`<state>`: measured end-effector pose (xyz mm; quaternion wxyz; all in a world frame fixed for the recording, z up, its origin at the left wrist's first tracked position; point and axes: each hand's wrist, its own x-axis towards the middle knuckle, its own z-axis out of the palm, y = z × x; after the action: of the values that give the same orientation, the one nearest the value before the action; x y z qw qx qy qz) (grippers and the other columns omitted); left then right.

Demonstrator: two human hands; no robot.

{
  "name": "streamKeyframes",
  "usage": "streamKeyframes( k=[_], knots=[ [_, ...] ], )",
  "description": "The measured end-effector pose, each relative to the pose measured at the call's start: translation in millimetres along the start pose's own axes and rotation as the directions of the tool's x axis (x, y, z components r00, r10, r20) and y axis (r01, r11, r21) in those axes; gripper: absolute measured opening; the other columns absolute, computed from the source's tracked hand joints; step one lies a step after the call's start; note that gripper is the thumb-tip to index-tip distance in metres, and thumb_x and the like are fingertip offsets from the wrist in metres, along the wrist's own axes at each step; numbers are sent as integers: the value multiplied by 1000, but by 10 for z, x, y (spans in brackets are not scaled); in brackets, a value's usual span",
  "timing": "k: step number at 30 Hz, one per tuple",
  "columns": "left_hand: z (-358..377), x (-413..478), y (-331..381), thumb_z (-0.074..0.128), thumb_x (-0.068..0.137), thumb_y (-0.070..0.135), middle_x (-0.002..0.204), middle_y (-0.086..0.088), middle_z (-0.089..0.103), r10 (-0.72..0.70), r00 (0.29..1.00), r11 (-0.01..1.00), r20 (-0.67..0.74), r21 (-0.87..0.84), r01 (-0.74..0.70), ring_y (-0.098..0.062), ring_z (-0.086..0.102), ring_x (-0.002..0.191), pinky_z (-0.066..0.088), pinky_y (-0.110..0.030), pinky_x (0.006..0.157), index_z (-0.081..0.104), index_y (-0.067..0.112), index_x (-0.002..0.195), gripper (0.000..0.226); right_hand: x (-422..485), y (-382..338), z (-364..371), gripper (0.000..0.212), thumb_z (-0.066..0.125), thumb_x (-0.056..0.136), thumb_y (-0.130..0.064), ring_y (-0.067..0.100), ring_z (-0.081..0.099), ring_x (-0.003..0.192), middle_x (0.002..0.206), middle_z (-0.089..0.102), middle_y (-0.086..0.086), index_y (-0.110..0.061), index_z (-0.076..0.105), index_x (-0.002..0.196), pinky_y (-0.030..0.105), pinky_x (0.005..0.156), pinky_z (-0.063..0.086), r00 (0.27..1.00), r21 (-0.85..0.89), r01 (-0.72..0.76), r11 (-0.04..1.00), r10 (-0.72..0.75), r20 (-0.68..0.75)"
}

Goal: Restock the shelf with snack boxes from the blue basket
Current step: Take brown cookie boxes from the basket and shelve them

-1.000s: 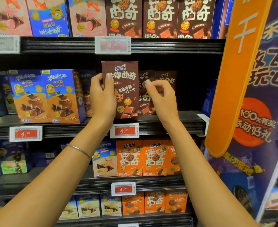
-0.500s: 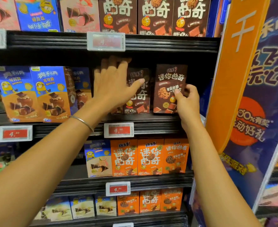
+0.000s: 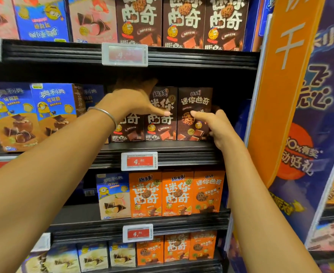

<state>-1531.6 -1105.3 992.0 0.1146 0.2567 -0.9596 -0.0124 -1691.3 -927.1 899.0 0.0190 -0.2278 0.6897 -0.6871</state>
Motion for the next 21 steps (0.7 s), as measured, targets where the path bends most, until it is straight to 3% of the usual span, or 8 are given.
streamKeyframes(
  k=[3, 6, 9, 11, 14, 21],
  knots=[
    [-6, 9, -18, 59, 69, 93, 166, -10, 42, 20, 999, 1000, -47, 13, -20, -41, 42, 149, 40, -54, 113, 36, 24, 163, 119, 72, 3, -9, 108, 90, 43, -58, 27, 65, 113, 127, 66, 6, -15, 50, 134, 50, 97, 53, 997, 39, -50, 998, 47, 56],
    [-7, 6, -42, 66, 78, 83, 154, -12, 55, 34, 996, 999, -85, -13, -36, -39, 57, 130, 43, -43, 93, 40, 23, 158, 104, 133, 15, 7, 101, 95, 42, -53, 24, 72, 102, 118, 72, 6, -15, 56, 128, 46, 88, 60, 992, 58, -69, 996, 62, 111],
    [-14, 0, -48, 73, 78, 79, 154, -11, 53, 72, 989, 996, -132, -42, -79, -35, 58, 122, 40, -39, 89, 42, 24, 155, 99, 162, 11, 30, 92, 95, 44, -52, 21, 75, 97, 111, 75, 4, -16, 62, 122, 44, 86, 61, 988, 41, -56, 998, 50, 143],
    [-30, -1, -43, 76, 77, 76, 155, -10, 52, 93, 987, 993, -128, -58, -101, -37, 56, 132, 43, -39, 93, 41, 26, 155, 99, 177, 12, 48, 93, 95, 44, -52, 24, 73, 101, 113, 74, 5, -15, 62, 123, 47, 92, 59, 987, 36, -61, 997, 55, 151],
    [-61, 26, -58, 80, 74, 74, 158, -9, 48, 170, 973, 984, -153, -31, -177, -39, 51, 139, 48, -51, 111, 37, 29, 156, 103, 192, 12, 69, 91, 93, 46, -55, 25, 72, 104, 114, 74, 5, -16, 64, 123, 48, 97, 56, 983, 20, -65, 998, 61, 171],
    [-81, 98, -64, 77, 74, 78, 155, -8, 50, 223, 963, 975, -149, 30, -220, -38, 52, 137, 47, -55, 113, 38, 30, 153, 101, 221, 18, 93, 85, 93, 43, -51, 28, 70, 108, 114, 75, 7, -17, 69, 117, 50, 101, 53, 976, 45, -80, 996, 69, 208]
  ],
)
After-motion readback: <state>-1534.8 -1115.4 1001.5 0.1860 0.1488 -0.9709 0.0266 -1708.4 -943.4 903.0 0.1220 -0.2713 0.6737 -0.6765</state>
